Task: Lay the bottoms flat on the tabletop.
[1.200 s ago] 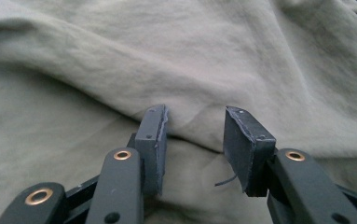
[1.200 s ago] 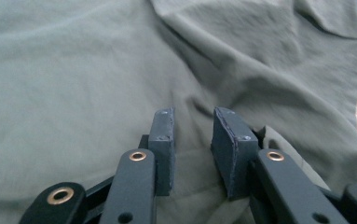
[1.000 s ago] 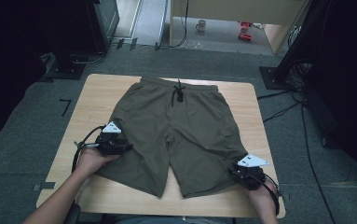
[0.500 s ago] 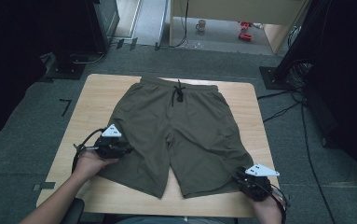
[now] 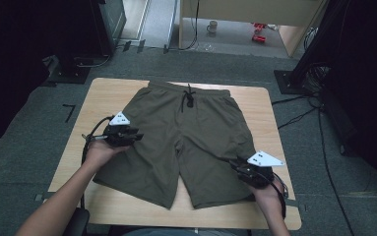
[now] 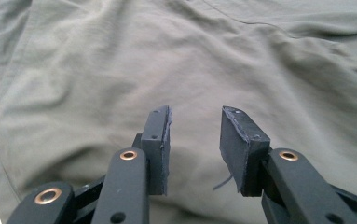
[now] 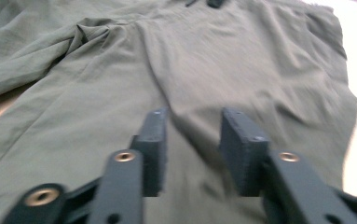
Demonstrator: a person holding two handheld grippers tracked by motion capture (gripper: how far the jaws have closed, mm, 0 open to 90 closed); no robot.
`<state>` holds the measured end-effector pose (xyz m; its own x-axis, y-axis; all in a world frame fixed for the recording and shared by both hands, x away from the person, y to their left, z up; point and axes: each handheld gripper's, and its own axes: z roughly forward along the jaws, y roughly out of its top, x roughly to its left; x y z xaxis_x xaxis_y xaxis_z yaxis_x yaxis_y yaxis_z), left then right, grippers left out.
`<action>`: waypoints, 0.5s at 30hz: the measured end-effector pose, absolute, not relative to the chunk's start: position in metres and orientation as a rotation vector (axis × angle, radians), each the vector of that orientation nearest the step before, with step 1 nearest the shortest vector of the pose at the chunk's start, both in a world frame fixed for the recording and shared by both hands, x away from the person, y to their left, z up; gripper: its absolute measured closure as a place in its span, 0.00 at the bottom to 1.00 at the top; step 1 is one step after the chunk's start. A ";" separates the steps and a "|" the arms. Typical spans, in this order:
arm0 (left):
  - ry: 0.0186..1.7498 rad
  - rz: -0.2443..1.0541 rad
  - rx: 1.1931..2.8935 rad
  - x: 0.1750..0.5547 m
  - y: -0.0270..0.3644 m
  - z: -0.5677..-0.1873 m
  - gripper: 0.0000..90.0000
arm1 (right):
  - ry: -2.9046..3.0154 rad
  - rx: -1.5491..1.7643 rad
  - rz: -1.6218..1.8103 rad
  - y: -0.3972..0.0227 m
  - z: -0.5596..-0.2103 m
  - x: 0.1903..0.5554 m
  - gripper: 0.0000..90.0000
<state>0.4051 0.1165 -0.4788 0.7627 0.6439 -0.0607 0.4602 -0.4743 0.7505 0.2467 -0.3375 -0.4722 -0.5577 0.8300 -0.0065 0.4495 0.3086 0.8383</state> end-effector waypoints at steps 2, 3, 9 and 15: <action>0.842 0.262 2.174 0.413 0.114 -0.485 0.69 | 2.163 1.108 1.180 -0.331 -0.476 0.260 0.59; 0.836 0.267 2.196 0.415 0.113 -0.490 0.69 | 2.170 1.102 1.190 -0.327 -0.478 0.266 0.58; 0.884 0.254 2.210 0.422 0.115 -0.506 0.70 | 2.266 1.137 1.138 -0.308 -0.503 0.297 0.57; 0.881 0.231 2.161 0.412 0.119 -0.510 0.73 | 2.313 1.148 1.115 -0.292 -0.521 0.303 0.50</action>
